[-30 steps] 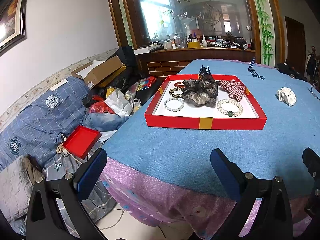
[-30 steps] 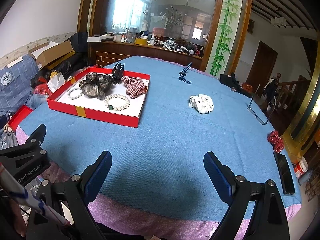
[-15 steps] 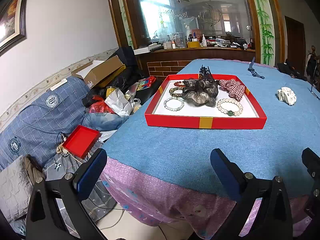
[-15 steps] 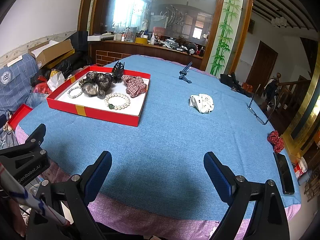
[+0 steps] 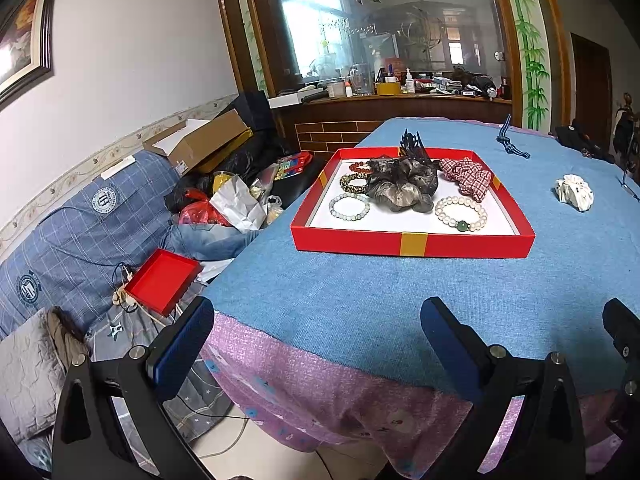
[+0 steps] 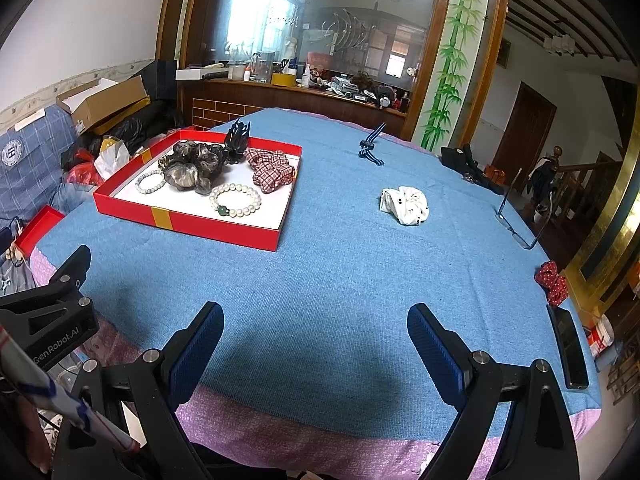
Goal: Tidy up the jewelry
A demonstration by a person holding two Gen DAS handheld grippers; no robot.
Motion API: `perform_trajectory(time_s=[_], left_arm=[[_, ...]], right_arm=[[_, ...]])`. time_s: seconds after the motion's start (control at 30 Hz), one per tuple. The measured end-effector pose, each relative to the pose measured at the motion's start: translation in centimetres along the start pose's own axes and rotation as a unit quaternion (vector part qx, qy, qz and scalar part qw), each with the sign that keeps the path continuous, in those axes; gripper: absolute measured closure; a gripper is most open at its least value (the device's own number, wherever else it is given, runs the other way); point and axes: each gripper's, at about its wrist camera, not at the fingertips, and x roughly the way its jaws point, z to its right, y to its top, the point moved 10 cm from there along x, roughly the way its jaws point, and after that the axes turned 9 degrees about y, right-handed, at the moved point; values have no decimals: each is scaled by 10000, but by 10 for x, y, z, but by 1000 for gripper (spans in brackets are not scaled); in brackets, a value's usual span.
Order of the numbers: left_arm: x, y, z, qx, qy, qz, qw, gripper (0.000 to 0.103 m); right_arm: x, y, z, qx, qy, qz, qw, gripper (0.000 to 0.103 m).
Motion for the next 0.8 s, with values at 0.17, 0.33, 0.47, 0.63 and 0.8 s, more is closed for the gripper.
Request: perform_trajectory(time_s=[0.17, 0.33, 0.47, 0.63, 0.8], left_arm=[[0, 0, 0, -3, -3, -4, 10000, 0], [0, 0, 0, 2, 2, 3, 10000, 0], [0, 0, -1, -1, 7, 6, 10000, 0], [0, 0, -1, -1, 1, 7, 10000, 0], [0, -1, 0, 12, 10, 10, 10000, 0]], right_arm=[[0, 0, 0, 1, 0, -2, 10000, 8], [0, 0, 0, 0, 1, -2, 10000, 8], [0, -1, -1, -5, 3, 0, 10000, 8], [0, -1, 0, -9, 1, 0, 10000, 8], [0, -1, 0, -8, -2, 1, 10000, 8]])
